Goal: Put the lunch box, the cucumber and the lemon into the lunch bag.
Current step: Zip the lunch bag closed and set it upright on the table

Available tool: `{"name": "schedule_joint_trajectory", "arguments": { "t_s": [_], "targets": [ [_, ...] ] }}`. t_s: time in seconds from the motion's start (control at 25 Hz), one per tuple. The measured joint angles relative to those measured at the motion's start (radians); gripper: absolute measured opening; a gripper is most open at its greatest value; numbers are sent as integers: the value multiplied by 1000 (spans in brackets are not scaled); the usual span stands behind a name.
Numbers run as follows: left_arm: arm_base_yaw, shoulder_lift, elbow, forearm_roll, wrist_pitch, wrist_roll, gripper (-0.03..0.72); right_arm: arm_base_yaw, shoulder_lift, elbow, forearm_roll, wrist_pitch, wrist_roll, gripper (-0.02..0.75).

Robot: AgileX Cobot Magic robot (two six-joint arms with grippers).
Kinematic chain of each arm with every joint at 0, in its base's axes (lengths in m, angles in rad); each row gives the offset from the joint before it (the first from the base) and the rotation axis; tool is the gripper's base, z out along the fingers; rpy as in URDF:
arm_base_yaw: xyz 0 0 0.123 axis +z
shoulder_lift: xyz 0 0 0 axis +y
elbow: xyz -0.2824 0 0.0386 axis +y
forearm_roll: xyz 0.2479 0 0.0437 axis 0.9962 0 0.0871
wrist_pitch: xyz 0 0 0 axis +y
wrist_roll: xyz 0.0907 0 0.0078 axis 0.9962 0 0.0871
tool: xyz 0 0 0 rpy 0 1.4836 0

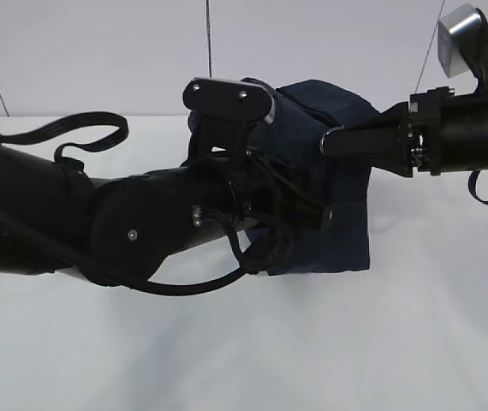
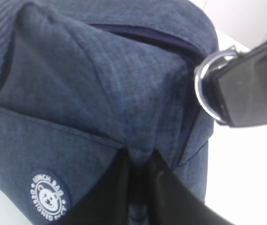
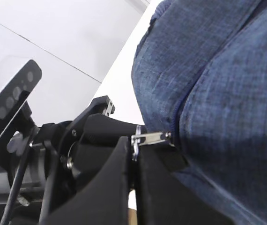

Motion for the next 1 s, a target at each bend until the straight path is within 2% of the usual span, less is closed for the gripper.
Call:
{"name": "schedule_joint_trajectory", "arguments": {
  "t_s": [0.04,0.16,0.6,1.0],
  "targets": [
    [0,0,0,-4,0,0,24,0,0,0,6,0,4,7],
    [0,0,-2,-9,20,0,2,0,0,0,32,3,22,7],
    [0,0,-2,-13,86,0,-1,0,-2,-6,82,3,45,7],
    [0,0,-2,-13,109,0,-1,0,-2,-115,35,-16,96,7]
  ]
}}
